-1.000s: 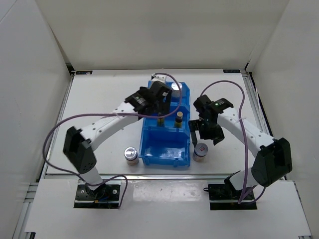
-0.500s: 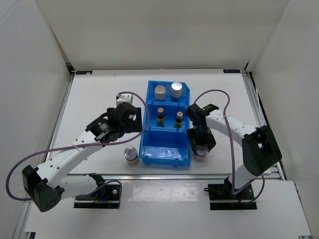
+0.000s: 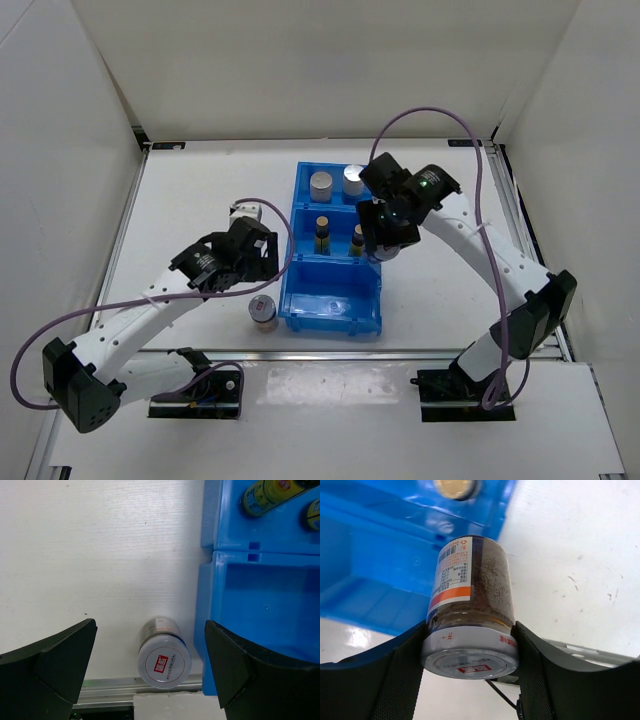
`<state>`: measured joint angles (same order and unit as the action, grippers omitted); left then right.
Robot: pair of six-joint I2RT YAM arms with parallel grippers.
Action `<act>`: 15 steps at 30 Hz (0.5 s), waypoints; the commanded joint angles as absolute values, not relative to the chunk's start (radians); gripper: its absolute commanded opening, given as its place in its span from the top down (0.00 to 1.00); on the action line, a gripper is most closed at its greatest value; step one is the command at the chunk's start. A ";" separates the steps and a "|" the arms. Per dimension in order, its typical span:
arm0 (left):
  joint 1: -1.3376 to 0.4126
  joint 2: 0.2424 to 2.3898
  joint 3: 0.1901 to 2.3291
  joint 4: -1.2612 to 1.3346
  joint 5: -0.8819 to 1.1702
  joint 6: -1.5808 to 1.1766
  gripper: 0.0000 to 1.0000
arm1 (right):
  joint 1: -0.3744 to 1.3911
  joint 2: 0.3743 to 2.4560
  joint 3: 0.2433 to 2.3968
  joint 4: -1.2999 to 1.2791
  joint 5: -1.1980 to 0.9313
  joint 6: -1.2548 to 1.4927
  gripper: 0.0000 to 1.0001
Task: Organize the condiment bottles
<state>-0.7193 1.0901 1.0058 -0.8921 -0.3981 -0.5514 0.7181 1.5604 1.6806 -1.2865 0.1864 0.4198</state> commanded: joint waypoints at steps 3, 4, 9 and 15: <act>-0.698 1.043 0.965 -0.919 -0.345 -0.572 0.00 | 0.802 1.588 1.712 -1.485 0.172 0.425 0.98; -0.698 1.043 0.965 -0.928 -0.324 -0.572 0.00 | 0.813 1.598 1.701 -1.473 0.163 0.425 0.98; -0.698 1.015 0.924 -0.937 -0.299 -0.613 0.00 | 0.854 1.646 1.657 -1.418 0.150 0.425 0.98; -0.698 1.005 0.904 -0.937 -0.281 -0.634 0.00 | 0.865 1.724 1.563 -1.332 0.115 0.393 0.89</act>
<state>-0.7021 1.0264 0.9119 -0.9352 -0.3092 -0.6113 0.8623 1.6955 1.5860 -1.3304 0.1349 0.4103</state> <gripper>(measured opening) 0.998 0.679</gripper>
